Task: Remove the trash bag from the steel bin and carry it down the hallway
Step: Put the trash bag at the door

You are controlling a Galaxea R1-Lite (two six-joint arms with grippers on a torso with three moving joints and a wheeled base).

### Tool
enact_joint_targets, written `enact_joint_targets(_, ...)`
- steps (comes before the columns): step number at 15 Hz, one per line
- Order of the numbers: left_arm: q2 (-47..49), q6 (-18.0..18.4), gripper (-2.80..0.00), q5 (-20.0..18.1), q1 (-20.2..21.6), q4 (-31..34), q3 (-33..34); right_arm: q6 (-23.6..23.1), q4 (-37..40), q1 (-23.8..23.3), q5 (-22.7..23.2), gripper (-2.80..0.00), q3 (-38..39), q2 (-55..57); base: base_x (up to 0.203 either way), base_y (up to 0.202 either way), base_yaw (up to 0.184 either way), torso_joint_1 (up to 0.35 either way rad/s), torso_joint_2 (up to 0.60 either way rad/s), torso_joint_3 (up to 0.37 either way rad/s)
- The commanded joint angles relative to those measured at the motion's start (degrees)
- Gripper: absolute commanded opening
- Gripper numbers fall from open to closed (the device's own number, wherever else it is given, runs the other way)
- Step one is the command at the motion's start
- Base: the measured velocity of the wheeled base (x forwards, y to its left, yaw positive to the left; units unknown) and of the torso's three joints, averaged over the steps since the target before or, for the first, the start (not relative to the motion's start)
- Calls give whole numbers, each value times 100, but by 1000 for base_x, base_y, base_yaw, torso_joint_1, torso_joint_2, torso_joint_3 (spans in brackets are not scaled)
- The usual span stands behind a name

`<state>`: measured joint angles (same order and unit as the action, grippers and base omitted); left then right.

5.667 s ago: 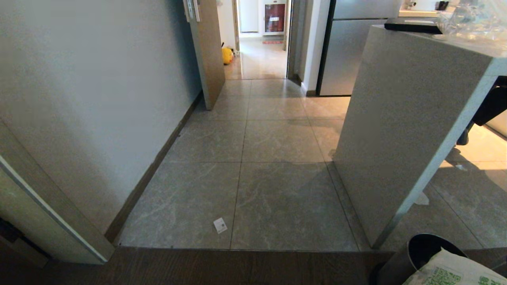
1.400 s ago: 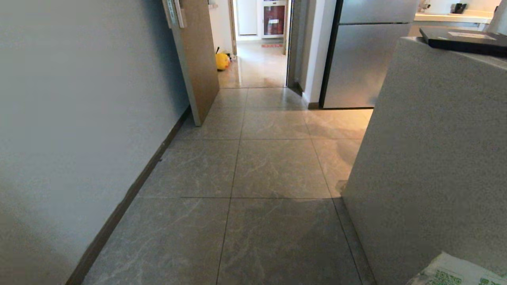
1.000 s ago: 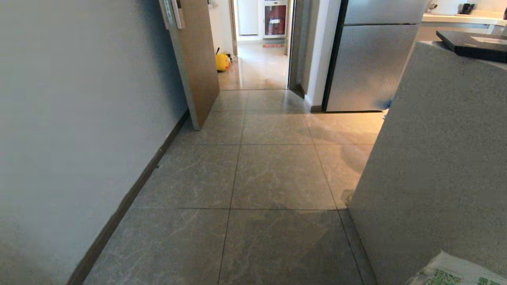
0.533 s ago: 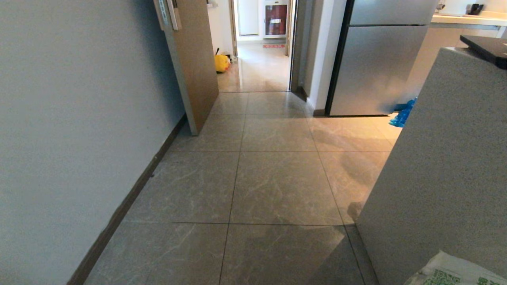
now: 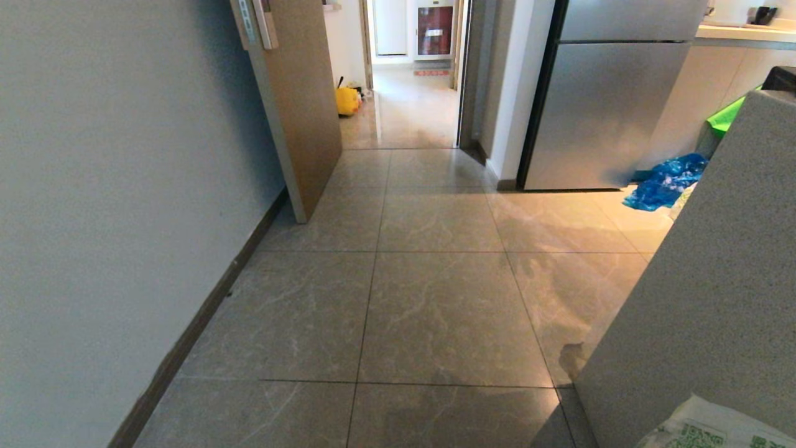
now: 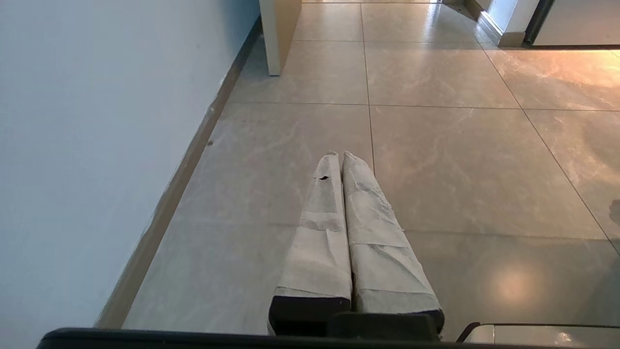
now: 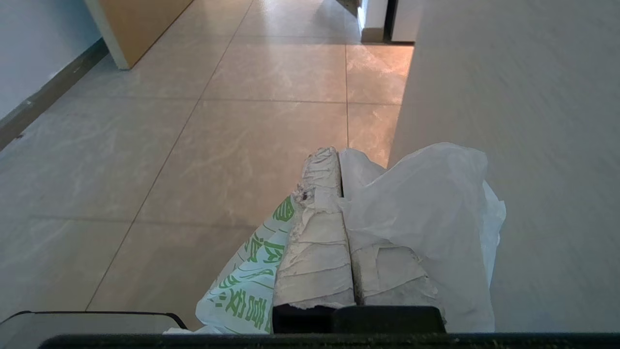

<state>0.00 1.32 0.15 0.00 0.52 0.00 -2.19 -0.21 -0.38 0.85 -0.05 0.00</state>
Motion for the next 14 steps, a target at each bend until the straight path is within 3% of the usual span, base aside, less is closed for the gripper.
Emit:
enact_joint_targets(1,0,0,-280,3,0,0,0,0,-6,3,2,-280,2,9,189,0,3,8,1,4)
enact_joint_targets(14,0,0,-280,3,0,-8,0,0,-6,3,2,-280,-4,9,189,0,1,2,2,1)
